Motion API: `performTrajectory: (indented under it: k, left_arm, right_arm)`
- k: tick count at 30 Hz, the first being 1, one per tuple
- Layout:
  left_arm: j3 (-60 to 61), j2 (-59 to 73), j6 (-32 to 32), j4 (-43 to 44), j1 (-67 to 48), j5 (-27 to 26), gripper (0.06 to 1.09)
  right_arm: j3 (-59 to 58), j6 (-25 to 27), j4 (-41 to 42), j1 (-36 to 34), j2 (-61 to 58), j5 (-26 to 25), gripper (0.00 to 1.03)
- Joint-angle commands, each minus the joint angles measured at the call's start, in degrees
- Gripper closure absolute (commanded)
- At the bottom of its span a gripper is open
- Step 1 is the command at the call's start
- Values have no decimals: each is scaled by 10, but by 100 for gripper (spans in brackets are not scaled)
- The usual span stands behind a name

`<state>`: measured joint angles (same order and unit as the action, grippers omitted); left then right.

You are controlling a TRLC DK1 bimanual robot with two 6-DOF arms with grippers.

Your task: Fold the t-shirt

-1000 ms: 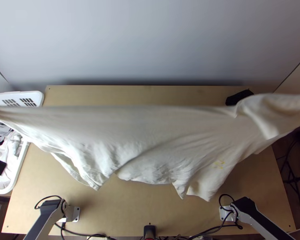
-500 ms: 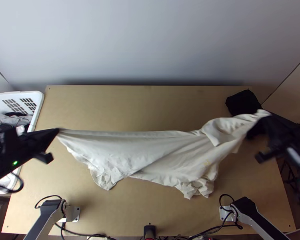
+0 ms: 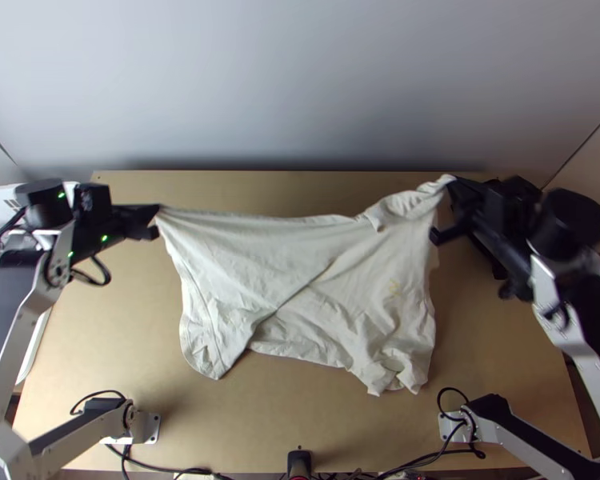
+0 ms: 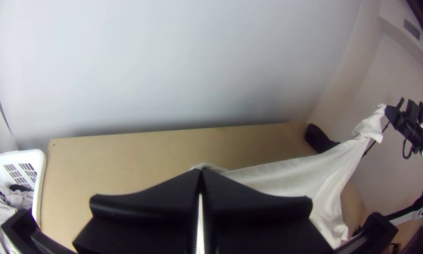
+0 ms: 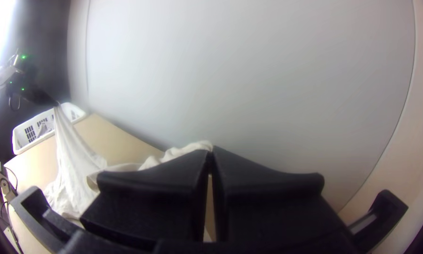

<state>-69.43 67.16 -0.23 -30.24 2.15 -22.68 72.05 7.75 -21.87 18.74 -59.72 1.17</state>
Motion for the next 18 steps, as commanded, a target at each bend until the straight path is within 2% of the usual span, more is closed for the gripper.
performTrajectory:
  k: [1,7,18]
  left_arm:
    - [-10,144,-1,150,-9,61,105]
    - [-59,265,4,233,-23,116,105]
    - [-195,470,25,259,-40,157,105]
  right_arm:
    - [-17,3,101,-49,-129,30,100]
    - [18,21,154,-66,-255,33,100]
    - [147,33,170,-95,-471,33,100]
